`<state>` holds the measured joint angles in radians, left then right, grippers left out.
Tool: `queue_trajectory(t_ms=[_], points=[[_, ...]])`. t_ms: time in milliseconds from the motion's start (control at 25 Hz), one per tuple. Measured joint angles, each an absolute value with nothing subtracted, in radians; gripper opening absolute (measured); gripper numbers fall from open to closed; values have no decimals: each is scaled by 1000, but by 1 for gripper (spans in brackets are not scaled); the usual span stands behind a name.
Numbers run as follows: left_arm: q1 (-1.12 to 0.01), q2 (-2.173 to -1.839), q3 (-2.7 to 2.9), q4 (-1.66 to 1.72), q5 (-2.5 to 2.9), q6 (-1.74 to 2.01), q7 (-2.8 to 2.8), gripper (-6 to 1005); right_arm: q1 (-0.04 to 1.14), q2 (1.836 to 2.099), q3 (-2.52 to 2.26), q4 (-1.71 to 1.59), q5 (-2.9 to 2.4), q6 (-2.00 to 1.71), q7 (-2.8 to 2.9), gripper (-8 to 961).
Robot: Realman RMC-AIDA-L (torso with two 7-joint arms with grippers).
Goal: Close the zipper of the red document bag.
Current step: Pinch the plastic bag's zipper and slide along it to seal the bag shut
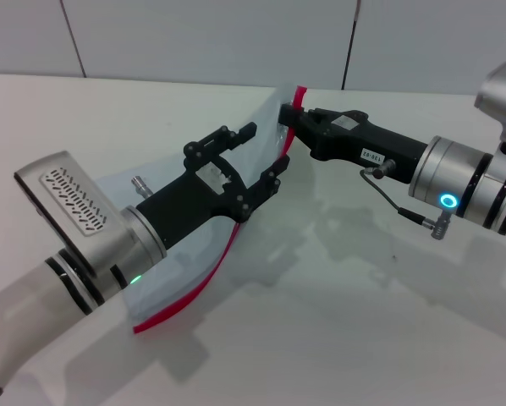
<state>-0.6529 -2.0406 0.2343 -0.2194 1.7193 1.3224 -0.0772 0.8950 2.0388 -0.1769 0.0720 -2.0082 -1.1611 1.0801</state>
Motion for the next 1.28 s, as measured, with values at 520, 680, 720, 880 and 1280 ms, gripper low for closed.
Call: queue_trajectory(t_ms=[520, 680, 720, 880, 1280], points=[[-660, -2041, 236, -219, 1724, 1279, -68, 471, 899, 2037, -174, 79, -2008, -1179, 1080, 24], [-656, -2041, 235, -231, 1720, 1283, -34, 468, 899, 2037, -173, 80, -2007, -1179, 1080, 25], [-655, -2041, 235, -235, 1719, 1285, -21, 467, 899, 2037, -172, 80, -2007, -1179, 1080, 26], [-652, -2042, 227, -255, 1718, 1287, 39, 455, 899, 2037, -169, 79, -2003, -1174, 1080, 27], [-645, -2042, 209, -272, 1718, 1288, 101, 361, 898, 2037, -169, 76, -2001, -1170, 1081, 29]])
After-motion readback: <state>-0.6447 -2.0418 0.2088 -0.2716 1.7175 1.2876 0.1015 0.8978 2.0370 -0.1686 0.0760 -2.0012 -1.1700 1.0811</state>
